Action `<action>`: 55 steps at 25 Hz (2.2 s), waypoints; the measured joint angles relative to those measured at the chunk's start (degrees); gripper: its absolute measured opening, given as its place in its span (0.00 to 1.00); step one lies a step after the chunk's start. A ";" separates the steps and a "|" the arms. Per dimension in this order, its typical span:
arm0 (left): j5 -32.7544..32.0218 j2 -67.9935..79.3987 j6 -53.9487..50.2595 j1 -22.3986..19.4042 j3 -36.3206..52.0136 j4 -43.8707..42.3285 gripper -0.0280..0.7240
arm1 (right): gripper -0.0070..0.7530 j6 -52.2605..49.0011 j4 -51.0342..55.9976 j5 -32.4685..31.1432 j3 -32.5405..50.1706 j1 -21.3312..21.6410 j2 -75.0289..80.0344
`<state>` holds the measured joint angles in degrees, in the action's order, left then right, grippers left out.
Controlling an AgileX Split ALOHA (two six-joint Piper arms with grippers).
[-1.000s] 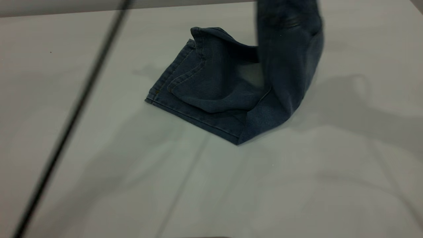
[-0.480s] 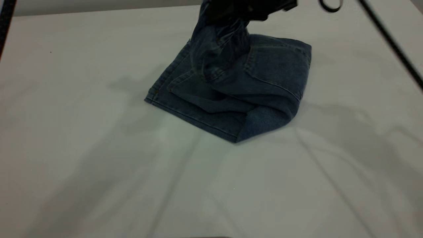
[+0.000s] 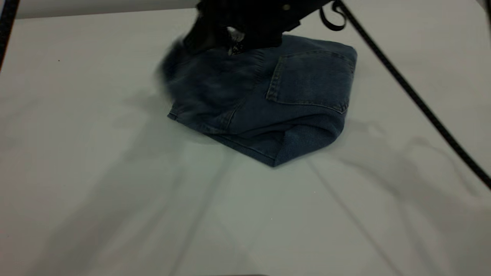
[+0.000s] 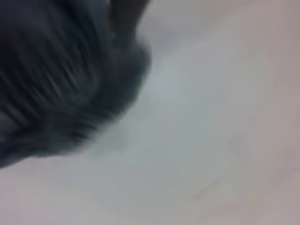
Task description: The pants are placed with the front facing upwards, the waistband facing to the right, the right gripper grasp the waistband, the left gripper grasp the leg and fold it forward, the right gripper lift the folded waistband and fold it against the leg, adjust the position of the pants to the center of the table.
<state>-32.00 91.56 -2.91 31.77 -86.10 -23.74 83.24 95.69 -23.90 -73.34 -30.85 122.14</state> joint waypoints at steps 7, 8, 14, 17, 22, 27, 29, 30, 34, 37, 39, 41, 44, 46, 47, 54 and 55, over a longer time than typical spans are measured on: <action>-0.14 -0.86 -0.05 0.00 0.06 -0.16 0.43 | 0.78 -28.60 -19.56 0.66 -8.21 -5.15 0.07; -0.14 -1.38 -0.05 0.00 0.12 -0.31 0.42 | 0.75 -35.01 -24.71 0.35 -9.69 -5.95 0.07; -0.33 -4.55 -0.05 0.00 0.35 -1.15 0.42 | 0.69 -77.41 -58.88 -5.43 -18.06 -7.30 0.12; -0.33 -6.06 -0.05 0.00 0.39 -1.15 0.42 | 0.68 -95.85 -75.13 -12.23 -21.94 -7.25 1.01; -0.27 -7.05 -0.19 0.00 0.39 -1.29 0.42 | 0.66 -111.17 -85.97 -25.18 -30.13 -7.37 6.61; -0.47 -7.05 -0.34 0.00 0.39 -1.29 0.42 | 0.66 -118.23 -78.93 -25.50 -38.03 -7.42 13.76; -0.59 -7.05 -0.39 0.00 0.39 -1.29 0.42 | 0.66 -122.82 -77.48 -24.54 -40.12 -7.42 16.81; -0.59 -7.05 -0.51 0.00 0.39 -1.29 0.42 | 0.66 -125.68 -77.15 -24.24 -40.96 -7.42 18.04; -2.35 -7.05 -2.04 0.00 0.39 -1.13 0.42 | 0.66 -134.95 -77.08 -23.70 -42.57 -7.42 22.78; -4.09 -7.05 -2.80 0.00 0.39 -1.10 0.42 | 0.66 -138.45 -77.08 -23.44 -42.82 -7.42 24.58; -4.92 -7.05 -2.93 0.00 0.39 -1.10 0.42 | 0.66 -139.00 -77.13 -23.51 -43.15 -7.42 25.06; -5.27 -7.05 -2.98 0.00 0.39 -1.10 0.42 | 0.66 -138.77 -77.13 -23.92 -43.32 -7.42 25.23; -5.61 -7.05 -2.98 0.00 0.39 -1.10 0.42 | 0.66 -135.78 -77.07 -25.03 -43.51 -7.42 25.29; -5.66 -7.05 -2.98 0.00 0.39 -1.10 0.42 | 0.66 -132.35 -77.32 -26.51 -43.57 -7.49 25.29; -5.66 -7.05 -2.98 0.00 0.39 -1.16 0.42 | 0.66 -130.79 -77.89 -27.46 -43.57 -7.61 25.29; -5.66 -7.05 -2.98 0.00 0.39 -1.31 0.42 | 0.66 -116.07 -83.98 -34.73 -43.87 -10.09 25.29; -5.66 -7.05 -2.98 0.00 0.39 -1.31 0.42 | 0.66 -114.14 -85.18 -35.66 -43.99 -10.50 25.29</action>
<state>-37.66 84.51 -5.89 31.77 -85.71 -25.05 -30.89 10.51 -59.56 -117.34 -41.35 147.43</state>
